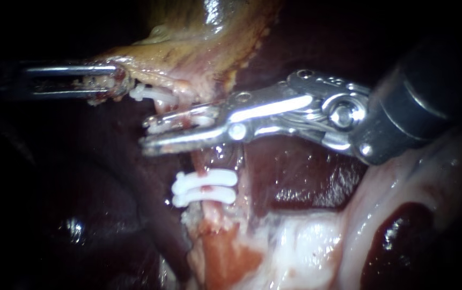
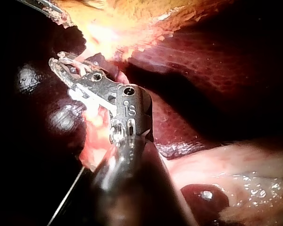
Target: Clipping third clip right tube
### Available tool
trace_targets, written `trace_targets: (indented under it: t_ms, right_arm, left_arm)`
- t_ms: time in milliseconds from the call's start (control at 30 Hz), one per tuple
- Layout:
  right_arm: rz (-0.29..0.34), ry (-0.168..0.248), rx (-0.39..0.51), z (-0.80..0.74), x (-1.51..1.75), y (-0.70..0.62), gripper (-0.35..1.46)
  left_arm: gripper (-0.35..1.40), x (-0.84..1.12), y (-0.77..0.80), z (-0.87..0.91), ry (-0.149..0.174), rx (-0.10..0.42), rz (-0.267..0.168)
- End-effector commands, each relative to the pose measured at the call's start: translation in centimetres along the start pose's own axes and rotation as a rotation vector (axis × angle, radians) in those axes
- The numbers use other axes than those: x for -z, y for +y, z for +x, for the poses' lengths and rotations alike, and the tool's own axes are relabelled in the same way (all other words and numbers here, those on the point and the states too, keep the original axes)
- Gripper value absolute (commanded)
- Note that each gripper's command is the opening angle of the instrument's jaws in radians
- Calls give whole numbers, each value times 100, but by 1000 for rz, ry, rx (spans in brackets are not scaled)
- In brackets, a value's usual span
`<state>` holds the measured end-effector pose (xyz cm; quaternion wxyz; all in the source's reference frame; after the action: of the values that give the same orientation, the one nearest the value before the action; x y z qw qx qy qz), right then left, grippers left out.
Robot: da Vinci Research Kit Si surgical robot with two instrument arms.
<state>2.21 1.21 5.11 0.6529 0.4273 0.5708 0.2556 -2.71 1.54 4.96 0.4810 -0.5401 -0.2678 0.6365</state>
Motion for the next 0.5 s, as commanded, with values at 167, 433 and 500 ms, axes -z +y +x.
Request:
trace_targets:
  t_ms: [167,433,500]
  right_arm:
    - [-12,-27,-12,1,2,0,-35]
    - [-17,-37,-18,2,3,0,-35]
    - [-17,-37,-18,2,3,0,-35]
  left_arm:
    - [-35,0,0,0,0,0,0]
    - [-35,0,0,0,0,0,0]
    - [-35,0,0,0,0,0,0]
